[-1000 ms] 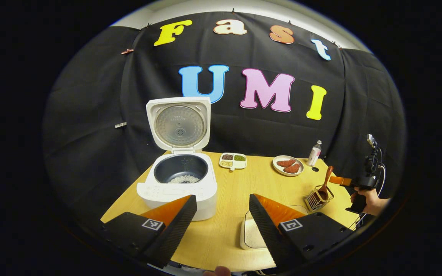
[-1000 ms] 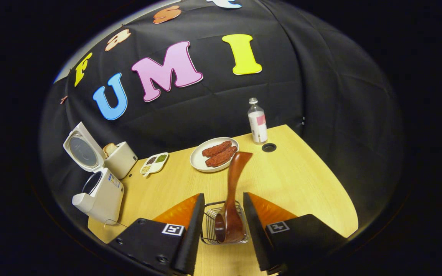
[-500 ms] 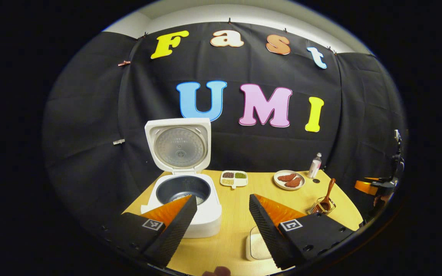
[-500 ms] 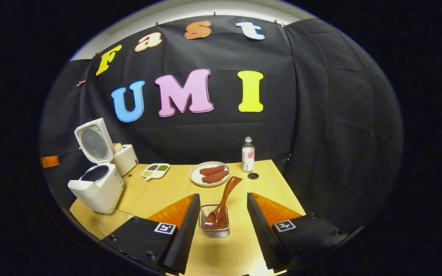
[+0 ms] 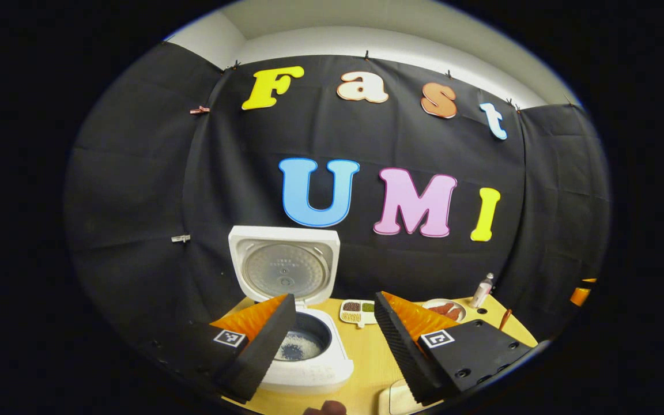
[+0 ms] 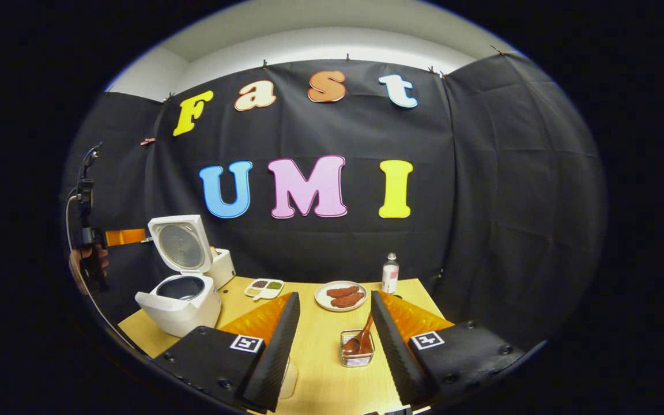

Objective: Close the left gripper, press the button to open the rice cooker; take a wooden spoon from the chopstick holder with the right hand, scoop a spoonful of rice and pour it into the rice cooker, then put the wooden spoon back into the chopstick holder.

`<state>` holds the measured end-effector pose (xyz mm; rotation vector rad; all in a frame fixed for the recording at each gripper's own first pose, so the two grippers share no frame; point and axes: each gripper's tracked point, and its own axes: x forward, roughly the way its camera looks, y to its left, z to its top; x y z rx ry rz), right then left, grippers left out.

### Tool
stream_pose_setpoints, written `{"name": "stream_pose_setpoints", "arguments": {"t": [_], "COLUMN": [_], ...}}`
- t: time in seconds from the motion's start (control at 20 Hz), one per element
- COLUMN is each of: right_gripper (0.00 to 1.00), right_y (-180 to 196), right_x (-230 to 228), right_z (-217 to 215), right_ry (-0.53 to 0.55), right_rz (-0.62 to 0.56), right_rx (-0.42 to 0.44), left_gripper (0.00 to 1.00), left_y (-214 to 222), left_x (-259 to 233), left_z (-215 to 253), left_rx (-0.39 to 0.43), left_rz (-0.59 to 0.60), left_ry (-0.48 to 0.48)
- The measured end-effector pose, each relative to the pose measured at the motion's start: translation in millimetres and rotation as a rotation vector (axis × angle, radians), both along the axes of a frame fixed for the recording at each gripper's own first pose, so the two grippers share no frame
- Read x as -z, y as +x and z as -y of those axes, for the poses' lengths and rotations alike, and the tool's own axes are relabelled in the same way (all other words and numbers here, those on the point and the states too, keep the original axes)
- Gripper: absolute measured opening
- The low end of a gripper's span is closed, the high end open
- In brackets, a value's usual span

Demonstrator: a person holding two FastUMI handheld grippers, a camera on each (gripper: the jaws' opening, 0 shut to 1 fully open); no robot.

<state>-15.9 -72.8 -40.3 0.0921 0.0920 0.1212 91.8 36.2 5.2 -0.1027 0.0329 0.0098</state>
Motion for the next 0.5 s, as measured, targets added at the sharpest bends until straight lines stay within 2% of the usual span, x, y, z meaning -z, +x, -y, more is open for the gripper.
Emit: {"name": "stream_pose_setpoints", "arguments": {"t": [0.1,0.15,0.2,0.5], "right_gripper": [0.84,0.94,0.98,0.98], "right_y": [-7,-8,-10,-16], "right_x": [-13,-19,-24,-41], "right_z": [-22,-31,-40,-84], "right_ry": [0.002,-0.003,-0.012,-0.057], "right_rz": [0.02,0.032,0.042,0.083], "right_rx": [-0.026,-0.039,-0.046,-0.075], "left_gripper": [0.94,0.94,0.94,0.94], "left_y": [13,20,28,95], "left_x": [-18,-28,-38,-66], "left_z": [-14,-21,-29,-68], "left_rx": [-0.016,-0.024,-0.036,-0.072], "left_rz": [0.041,0.067,0.089,0.136], "left_ry": [0.007,0.012,0.019,-0.002]}}
